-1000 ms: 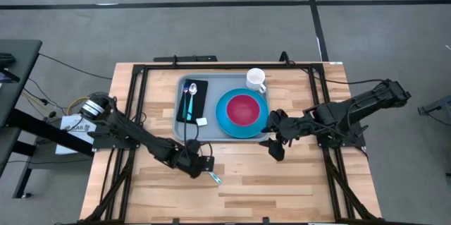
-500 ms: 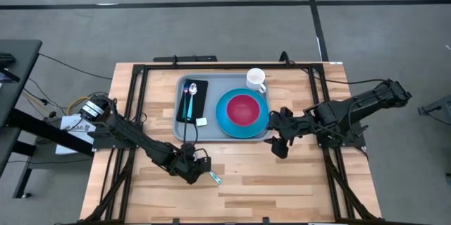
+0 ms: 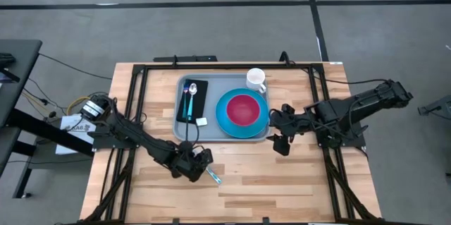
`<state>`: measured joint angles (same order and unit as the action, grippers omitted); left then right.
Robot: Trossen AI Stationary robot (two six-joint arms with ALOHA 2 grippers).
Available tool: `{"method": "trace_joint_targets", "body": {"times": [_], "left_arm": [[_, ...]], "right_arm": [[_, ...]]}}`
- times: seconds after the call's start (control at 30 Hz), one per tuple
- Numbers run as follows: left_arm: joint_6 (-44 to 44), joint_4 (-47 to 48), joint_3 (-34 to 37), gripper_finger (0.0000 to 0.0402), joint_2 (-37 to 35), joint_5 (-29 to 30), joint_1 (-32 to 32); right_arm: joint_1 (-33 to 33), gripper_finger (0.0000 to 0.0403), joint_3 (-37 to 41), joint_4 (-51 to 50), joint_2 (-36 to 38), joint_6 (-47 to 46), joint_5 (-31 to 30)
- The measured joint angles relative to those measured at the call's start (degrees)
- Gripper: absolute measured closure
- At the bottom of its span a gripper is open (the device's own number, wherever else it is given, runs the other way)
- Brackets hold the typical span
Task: Set up tray
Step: Put the blue knife to the right of the blue spoon on the black napkin on the gray serving tray
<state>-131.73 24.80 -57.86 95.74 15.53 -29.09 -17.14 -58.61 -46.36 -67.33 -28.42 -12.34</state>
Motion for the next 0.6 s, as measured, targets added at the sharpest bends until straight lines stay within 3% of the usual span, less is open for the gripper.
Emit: {"method": "trace_joint_targets", "body": {"times": [0.3,0.6], "left_arm": [[0.7,13.7,-8.6,0.0240,2.9,-1.4,2.4],[0.9,13.2,-16.9,0.0256,15.1,-6.8,2.5]], "right_arm": [[1.9,0.0159,0.0,0.1,0.0,3.6,0.0],[2.3,0.0159,0.0,-0.1,0.0,5.1,0.2]]}}
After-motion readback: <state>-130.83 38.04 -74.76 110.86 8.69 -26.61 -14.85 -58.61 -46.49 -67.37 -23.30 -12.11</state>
